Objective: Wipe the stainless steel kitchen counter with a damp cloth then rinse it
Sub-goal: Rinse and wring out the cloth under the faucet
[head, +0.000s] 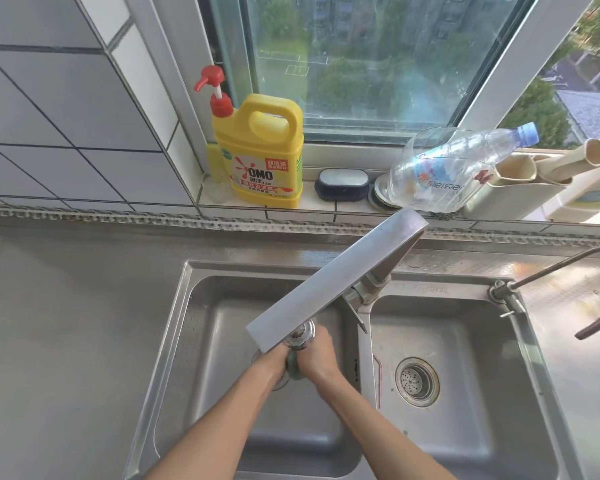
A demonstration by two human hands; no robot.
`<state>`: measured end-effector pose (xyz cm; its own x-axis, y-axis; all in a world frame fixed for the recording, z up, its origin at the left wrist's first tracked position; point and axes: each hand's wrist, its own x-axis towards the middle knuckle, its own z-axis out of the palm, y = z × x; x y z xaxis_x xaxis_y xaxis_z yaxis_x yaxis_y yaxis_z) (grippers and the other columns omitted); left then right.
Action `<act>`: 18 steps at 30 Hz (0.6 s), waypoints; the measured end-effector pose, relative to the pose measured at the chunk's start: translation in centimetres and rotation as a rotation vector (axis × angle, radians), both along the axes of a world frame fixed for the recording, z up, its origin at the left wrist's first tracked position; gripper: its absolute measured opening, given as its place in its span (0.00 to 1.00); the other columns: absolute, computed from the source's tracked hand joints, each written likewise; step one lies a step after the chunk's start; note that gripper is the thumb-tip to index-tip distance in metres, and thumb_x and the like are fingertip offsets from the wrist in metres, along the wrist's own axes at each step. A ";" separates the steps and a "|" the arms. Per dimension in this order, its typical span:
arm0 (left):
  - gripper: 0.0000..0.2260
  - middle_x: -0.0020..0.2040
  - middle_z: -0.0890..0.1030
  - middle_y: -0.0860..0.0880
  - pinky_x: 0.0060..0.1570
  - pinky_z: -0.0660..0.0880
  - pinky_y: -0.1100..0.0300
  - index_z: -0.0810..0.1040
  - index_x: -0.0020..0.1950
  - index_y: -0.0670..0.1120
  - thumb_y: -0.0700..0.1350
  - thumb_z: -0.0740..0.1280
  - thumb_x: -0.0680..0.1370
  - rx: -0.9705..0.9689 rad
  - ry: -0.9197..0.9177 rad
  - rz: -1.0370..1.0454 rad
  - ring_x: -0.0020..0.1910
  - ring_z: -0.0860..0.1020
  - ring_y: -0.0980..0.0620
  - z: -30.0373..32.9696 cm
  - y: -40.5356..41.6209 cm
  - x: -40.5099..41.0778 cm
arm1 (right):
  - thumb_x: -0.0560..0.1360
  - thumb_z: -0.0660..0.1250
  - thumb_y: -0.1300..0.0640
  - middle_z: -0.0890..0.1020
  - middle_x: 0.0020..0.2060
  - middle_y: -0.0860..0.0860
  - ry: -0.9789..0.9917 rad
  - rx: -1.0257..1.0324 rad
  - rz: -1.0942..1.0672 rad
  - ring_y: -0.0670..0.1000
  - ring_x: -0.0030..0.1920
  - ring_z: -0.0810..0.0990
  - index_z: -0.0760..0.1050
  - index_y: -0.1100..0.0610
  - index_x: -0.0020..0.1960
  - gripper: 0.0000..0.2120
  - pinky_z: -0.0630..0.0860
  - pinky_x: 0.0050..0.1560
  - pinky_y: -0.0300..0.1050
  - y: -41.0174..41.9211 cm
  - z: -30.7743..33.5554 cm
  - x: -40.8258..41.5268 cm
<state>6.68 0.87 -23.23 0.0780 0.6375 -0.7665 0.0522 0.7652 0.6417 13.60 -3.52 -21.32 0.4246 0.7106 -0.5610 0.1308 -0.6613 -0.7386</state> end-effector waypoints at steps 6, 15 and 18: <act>0.14 0.34 0.79 0.53 0.38 0.78 0.62 0.72 0.38 0.50 0.36 0.66 0.81 0.046 0.067 -0.065 0.37 0.75 0.52 -0.7 -1.0 0.4 | 0.77 0.60 0.55 0.83 0.38 0.52 -0.013 -0.076 -0.055 0.56 0.40 0.78 0.73 0.54 0.37 0.11 0.73 0.41 0.46 -0.2 -0.4 0.1; 0.09 0.43 0.77 0.51 0.49 0.77 0.51 0.75 0.47 0.53 0.39 0.65 0.82 0.022 0.089 -0.063 0.44 0.76 0.50 -1.4 -1.6 0.4 | 0.80 0.60 0.59 0.80 0.41 0.62 -0.087 -0.054 0.083 0.44 0.34 0.72 0.70 0.59 0.37 0.13 0.77 0.39 0.43 1.0 0.3 0.4; 0.19 0.43 0.63 0.59 0.41 0.63 0.62 0.63 0.44 0.61 0.38 0.55 0.86 -0.008 0.038 -0.069 0.37 0.65 0.59 -2.7 -1.6 0.0 | 0.83 0.38 0.72 0.42 0.49 0.83 -0.244 0.134 0.415 0.42 0.22 0.61 0.56 0.79 0.62 0.14 0.60 0.26 0.27 1.8 3.1 -1.6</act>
